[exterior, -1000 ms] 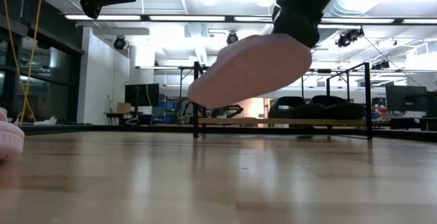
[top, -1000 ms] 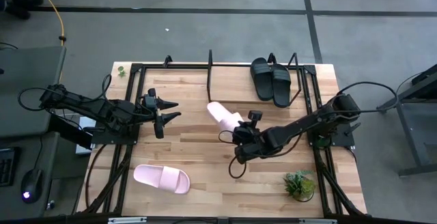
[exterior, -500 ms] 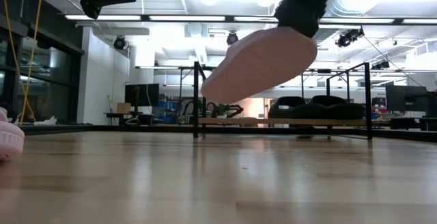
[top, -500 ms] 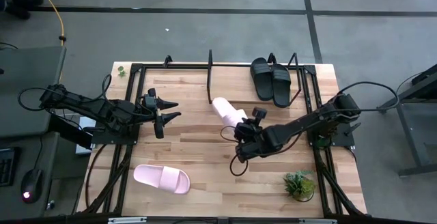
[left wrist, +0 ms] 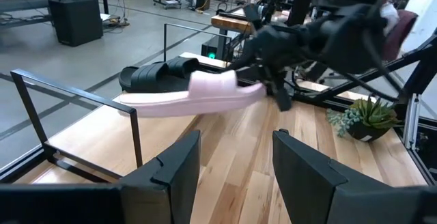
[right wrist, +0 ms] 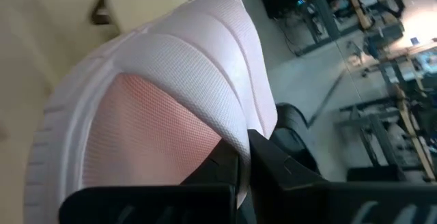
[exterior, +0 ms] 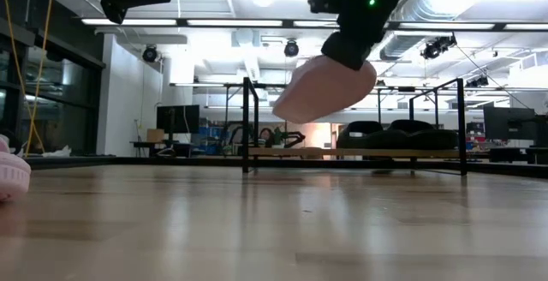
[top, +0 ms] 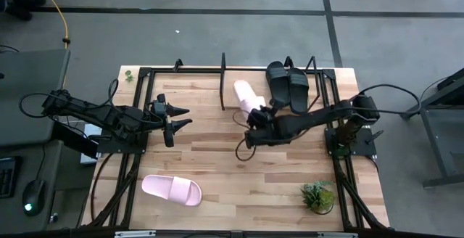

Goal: Pick and place slides into the shelf
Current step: Put the top pink slides on the shelf

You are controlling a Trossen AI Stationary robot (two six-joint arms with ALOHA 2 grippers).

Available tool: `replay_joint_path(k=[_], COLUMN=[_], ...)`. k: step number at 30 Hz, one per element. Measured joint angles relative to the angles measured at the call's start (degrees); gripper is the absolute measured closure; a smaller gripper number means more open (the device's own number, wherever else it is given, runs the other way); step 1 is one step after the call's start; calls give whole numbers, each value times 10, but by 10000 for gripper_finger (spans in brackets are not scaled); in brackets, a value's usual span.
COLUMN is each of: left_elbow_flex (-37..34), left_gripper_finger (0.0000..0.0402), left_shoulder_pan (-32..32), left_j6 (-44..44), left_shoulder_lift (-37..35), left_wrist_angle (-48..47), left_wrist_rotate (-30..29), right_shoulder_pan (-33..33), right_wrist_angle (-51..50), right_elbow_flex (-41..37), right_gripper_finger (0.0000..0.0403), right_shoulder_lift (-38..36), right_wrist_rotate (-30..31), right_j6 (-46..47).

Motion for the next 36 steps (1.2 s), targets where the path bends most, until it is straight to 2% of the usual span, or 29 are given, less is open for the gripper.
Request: replay_joint_path(k=[10, 21, 36], left_elbow_flex=[0, 0, 0], left_gripper_finger=[234, 234, 234], left_shoulder_pan=[0, 0, 0], left_j6=[0, 0, -4], left_shoulder_lift=[0, 0, 0], left_wrist_angle=[0, 0, -5], left_wrist_rotate=[0, 0, -14], right_shoulder_pan=[-73, -110, -164], right_wrist_angle=[17, 133, 139], right_elbow_flex=[0, 0, 0], right_gripper_finger=[402, 402, 403], right_shoulder_lift=[2, 38, 41], right_wrist_rotate=[-8, -14, -4], right_j6=[-30, -147, -164])
